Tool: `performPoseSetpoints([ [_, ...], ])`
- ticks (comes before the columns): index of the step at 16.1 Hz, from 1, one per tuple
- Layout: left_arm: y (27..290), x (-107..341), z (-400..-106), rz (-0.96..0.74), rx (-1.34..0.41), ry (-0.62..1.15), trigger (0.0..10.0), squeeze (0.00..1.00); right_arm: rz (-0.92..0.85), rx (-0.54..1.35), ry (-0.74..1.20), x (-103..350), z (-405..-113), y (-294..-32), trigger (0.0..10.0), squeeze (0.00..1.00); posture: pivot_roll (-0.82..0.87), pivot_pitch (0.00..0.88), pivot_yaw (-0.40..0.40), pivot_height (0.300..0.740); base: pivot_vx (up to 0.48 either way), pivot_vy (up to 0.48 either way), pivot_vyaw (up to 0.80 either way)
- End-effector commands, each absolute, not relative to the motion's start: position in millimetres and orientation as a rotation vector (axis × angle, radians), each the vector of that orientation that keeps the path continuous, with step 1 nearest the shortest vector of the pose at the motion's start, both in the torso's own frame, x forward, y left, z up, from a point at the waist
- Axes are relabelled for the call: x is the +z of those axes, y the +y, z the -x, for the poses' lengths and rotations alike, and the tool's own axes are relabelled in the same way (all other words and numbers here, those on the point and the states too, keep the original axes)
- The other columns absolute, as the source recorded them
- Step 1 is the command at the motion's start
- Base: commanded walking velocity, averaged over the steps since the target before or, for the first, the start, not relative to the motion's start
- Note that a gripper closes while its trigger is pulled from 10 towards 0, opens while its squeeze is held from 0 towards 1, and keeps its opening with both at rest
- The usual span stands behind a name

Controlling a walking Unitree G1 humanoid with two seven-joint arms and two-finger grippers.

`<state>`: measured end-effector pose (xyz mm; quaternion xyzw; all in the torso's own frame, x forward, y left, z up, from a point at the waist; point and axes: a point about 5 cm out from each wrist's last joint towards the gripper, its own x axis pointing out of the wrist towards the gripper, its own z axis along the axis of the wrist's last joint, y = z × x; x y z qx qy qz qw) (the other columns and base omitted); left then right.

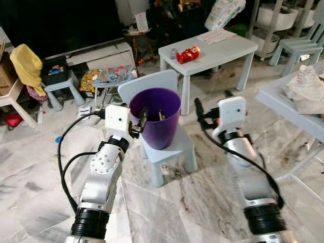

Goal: Picking trash to rubbish bin

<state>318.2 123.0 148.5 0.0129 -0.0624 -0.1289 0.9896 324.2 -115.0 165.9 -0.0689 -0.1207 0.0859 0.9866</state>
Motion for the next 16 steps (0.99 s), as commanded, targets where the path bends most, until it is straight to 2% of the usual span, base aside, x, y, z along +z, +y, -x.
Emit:
performPoseSetpoints([
  [1,119.7,150.5,-319.8,-0.031,-0.284,-0.137,10.0,0.00,0.145,0.183,-0.261,168.4,-325.2,-109.3,10.0,0.00,0.07,0.000,0.115,0.740,0.000,0.000,-0.80],
  [9,122.1,149.5,-317.9,-0.021,-0.287,-0.130,10.0,0.00,0.165,0.155,-0.276,169.8,-329.0,-116.0,10.0,0.00,0.08,0.000,0.123,0.740,0.256,0.000,-0.80],
  [16,123.1,149.1,-316.5,-0.024,-0.287,-0.120,10.0,0.00,0.156,0.147,-0.285,169.4,-328.4,-110.9,10.0,0.00,0.08,0.000,0.138,0.740,0.000,0.000,-0.80],
])
